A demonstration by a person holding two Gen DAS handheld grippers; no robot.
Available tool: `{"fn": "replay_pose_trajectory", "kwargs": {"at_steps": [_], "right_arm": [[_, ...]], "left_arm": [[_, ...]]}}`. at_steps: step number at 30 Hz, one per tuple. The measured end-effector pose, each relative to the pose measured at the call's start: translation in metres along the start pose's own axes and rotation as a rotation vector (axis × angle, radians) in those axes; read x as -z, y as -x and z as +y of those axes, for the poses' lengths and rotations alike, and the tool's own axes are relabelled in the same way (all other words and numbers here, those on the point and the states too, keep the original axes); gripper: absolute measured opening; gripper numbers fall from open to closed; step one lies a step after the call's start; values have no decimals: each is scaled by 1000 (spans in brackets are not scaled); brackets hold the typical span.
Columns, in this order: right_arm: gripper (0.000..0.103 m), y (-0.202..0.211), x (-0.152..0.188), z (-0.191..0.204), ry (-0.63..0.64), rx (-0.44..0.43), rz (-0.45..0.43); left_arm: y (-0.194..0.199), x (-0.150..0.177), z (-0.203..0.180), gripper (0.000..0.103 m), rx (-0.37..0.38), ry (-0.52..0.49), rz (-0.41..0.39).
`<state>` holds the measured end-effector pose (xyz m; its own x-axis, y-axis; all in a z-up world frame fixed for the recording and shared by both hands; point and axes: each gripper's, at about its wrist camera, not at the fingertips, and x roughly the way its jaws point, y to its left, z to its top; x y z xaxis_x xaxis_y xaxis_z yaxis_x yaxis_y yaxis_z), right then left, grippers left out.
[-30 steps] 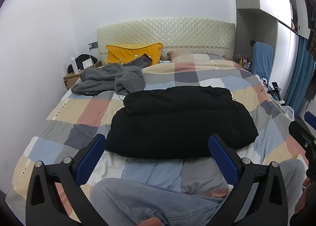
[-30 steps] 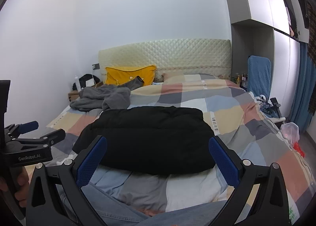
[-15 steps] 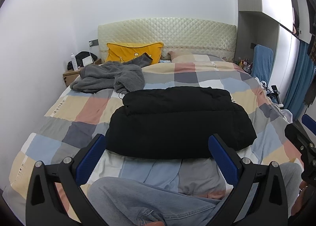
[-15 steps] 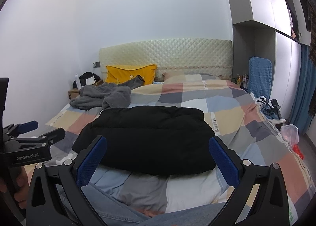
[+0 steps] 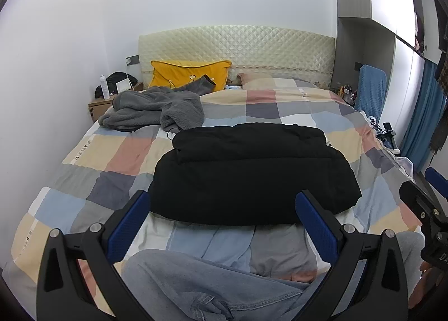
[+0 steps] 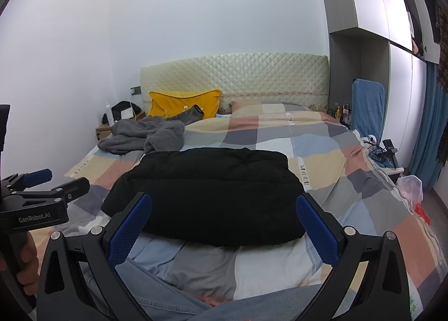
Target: Fold large clothes
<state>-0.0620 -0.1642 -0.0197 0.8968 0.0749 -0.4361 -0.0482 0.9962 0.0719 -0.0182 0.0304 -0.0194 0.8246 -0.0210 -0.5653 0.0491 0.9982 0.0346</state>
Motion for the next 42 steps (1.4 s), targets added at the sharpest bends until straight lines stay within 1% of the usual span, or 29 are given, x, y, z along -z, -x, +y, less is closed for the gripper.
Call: {"fn": "replay_pose_trajectory", "kwargs": {"at_steps": [25, 33, 42], "right_arm": [[103, 2, 2, 3, 5, 4, 0], [103, 7, 1, 6, 3, 9, -9], [103, 7, -1, 6, 1, 11, -9]], "left_arm": [[9, 2, -6, 103, 14, 7, -8], [15, 0, -13, 103, 25, 8, -13], [16, -5, -12, 103, 33, 18, -12]]}}
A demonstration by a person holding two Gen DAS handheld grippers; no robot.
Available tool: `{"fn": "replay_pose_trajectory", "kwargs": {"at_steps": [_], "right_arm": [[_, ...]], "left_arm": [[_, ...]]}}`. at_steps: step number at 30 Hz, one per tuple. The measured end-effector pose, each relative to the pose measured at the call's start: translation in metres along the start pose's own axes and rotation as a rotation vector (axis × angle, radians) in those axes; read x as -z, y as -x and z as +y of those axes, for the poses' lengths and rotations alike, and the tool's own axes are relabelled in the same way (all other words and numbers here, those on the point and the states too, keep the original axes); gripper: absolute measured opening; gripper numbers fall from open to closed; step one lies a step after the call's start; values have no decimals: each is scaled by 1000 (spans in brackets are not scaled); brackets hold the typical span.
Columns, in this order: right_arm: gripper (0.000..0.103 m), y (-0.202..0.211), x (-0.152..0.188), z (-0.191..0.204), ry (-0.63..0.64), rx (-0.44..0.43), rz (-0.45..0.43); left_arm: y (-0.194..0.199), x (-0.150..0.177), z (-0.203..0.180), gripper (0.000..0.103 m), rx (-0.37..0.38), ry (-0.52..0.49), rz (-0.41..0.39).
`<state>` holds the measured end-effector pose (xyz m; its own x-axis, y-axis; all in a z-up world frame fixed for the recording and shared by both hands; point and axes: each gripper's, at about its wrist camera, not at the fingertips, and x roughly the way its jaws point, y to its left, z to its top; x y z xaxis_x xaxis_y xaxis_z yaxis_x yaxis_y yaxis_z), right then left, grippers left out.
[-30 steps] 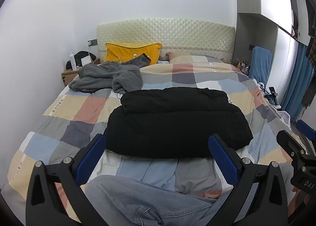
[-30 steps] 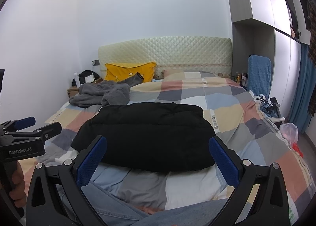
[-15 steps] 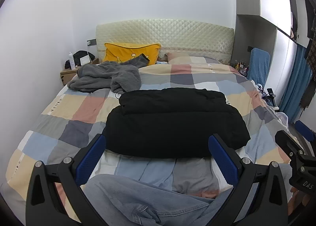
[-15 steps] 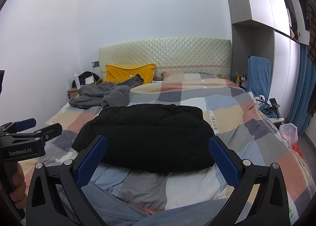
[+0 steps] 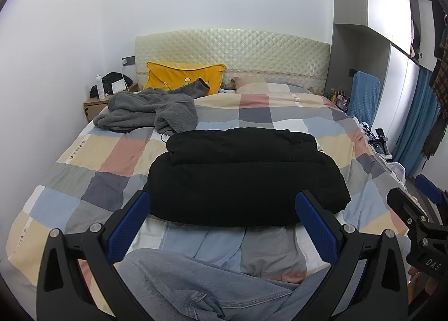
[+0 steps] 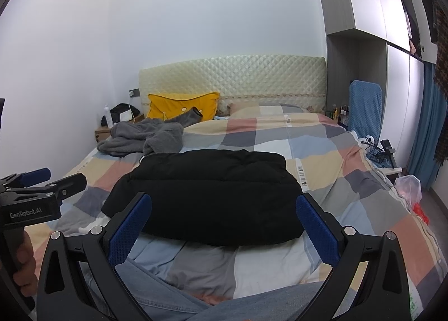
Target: Fold large clothes
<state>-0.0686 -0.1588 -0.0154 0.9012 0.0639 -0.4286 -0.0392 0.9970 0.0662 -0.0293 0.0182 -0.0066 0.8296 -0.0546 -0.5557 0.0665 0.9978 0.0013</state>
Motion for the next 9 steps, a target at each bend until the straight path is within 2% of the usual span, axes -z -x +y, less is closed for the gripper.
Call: {"fn": "replay_pose_trajectory", "kwargs": {"at_steps": [9], "right_arm": [[103, 0, 0, 0, -6, -2, 0]], "left_arm": [[0, -2, 0, 103, 9, 1, 3]]}}
